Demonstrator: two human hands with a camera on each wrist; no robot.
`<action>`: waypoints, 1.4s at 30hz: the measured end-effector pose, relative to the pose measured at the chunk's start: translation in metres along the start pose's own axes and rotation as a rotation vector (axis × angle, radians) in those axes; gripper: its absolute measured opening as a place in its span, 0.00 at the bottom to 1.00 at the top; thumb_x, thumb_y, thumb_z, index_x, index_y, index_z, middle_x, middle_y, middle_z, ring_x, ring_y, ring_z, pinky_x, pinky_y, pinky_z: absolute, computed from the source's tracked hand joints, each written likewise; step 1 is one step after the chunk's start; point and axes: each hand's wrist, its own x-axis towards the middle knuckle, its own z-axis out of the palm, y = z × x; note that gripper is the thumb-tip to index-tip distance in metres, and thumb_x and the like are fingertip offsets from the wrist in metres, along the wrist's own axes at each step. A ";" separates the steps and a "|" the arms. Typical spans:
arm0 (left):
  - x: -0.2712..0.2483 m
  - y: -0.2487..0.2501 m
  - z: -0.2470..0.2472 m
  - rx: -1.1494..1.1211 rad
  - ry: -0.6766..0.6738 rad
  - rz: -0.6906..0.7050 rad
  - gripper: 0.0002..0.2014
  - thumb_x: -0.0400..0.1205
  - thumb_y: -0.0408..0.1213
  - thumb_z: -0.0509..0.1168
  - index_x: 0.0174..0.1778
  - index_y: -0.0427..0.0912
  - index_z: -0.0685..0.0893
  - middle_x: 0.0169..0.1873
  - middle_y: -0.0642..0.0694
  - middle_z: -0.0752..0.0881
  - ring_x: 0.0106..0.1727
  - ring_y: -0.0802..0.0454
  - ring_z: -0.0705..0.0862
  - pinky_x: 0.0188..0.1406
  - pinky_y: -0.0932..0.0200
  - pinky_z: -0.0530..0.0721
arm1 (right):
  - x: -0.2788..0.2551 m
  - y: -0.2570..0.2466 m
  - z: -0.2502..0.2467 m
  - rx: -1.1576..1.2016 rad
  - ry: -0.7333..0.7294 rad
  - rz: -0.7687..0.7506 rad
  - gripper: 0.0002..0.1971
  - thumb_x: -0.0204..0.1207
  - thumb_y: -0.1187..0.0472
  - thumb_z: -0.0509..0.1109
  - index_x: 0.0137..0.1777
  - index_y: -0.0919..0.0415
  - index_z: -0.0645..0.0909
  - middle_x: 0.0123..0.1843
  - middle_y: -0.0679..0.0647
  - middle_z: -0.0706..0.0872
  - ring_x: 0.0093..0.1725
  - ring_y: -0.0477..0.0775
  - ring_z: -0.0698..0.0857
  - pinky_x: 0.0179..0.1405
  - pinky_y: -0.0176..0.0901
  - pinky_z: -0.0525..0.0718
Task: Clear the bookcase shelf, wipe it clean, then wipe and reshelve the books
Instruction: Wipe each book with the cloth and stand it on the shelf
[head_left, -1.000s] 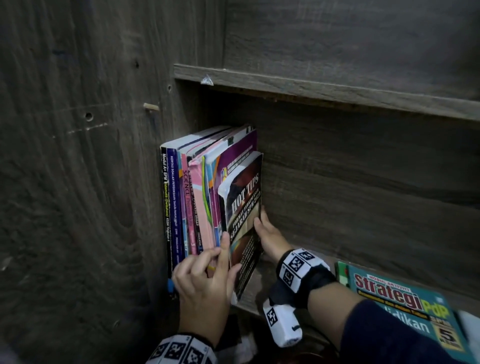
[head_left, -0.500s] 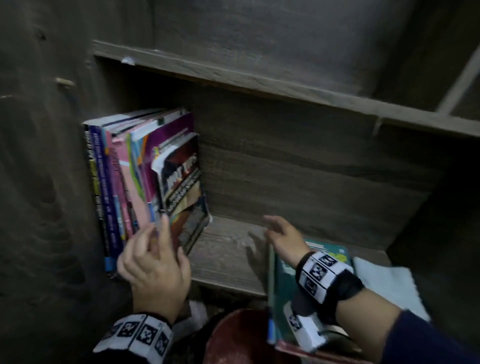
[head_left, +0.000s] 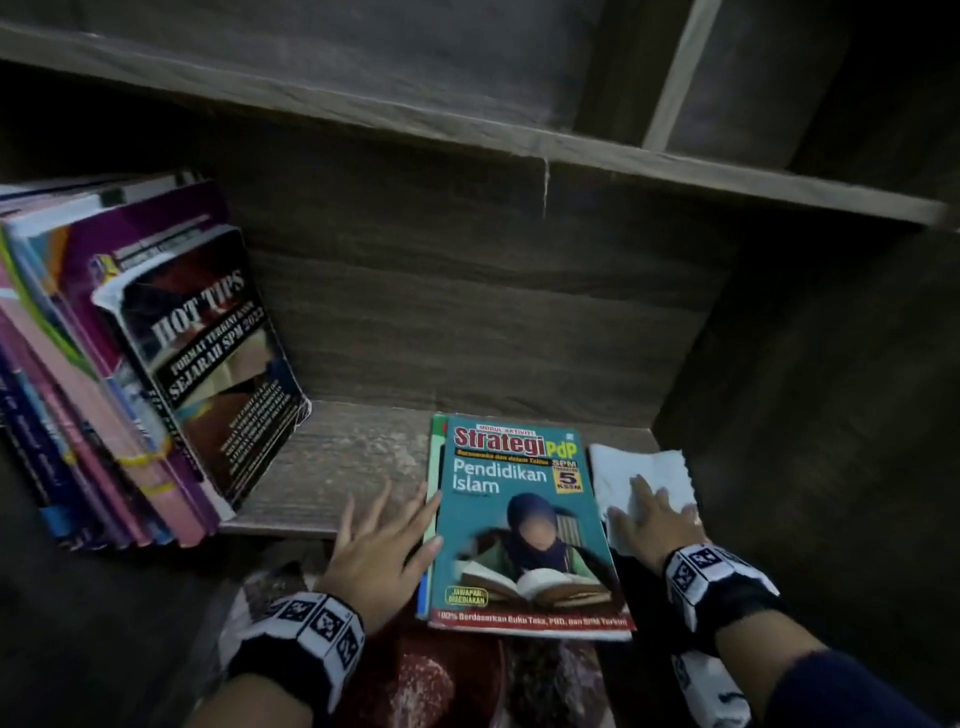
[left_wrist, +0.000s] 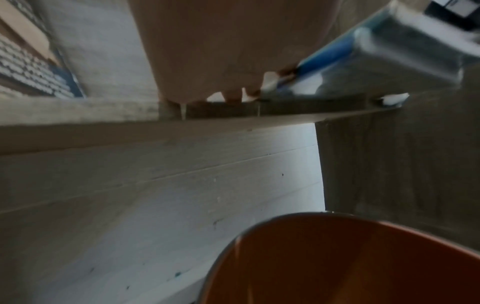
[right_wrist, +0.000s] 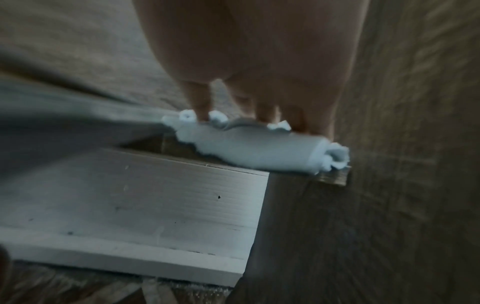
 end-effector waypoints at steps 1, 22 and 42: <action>0.000 -0.001 0.003 -0.012 -0.006 -0.004 0.46 0.57 0.73 0.06 0.76 0.74 0.32 0.79 0.72 0.37 0.82 0.58 0.30 0.78 0.42 0.26 | 0.001 -0.001 0.003 -0.028 0.029 0.002 0.32 0.82 0.38 0.49 0.83 0.46 0.48 0.85 0.55 0.56 0.81 0.71 0.56 0.78 0.64 0.60; 0.003 -0.008 0.018 -0.039 0.117 0.026 0.42 0.67 0.72 0.11 0.79 0.74 0.39 0.79 0.71 0.39 0.83 0.60 0.32 0.78 0.44 0.25 | 0.029 -0.008 0.012 -0.091 0.072 -0.071 0.33 0.83 0.38 0.45 0.85 0.46 0.43 0.86 0.59 0.39 0.84 0.65 0.39 0.81 0.65 0.44; 0.005 -0.016 0.032 -0.041 0.208 0.044 0.34 0.78 0.69 0.20 0.82 0.70 0.45 0.80 0.69 0.49 0.84 0.57 0.42 0.79 0.43 0.30 | -0.037 -0.067 -0.036 0.116 -0.030 -0.510 0.25 0.87 0.43 0.48 0.82 0.34 0.49 0.87 0.49 0.48 0.85 0.59 0.46 0.82 0.57 0.42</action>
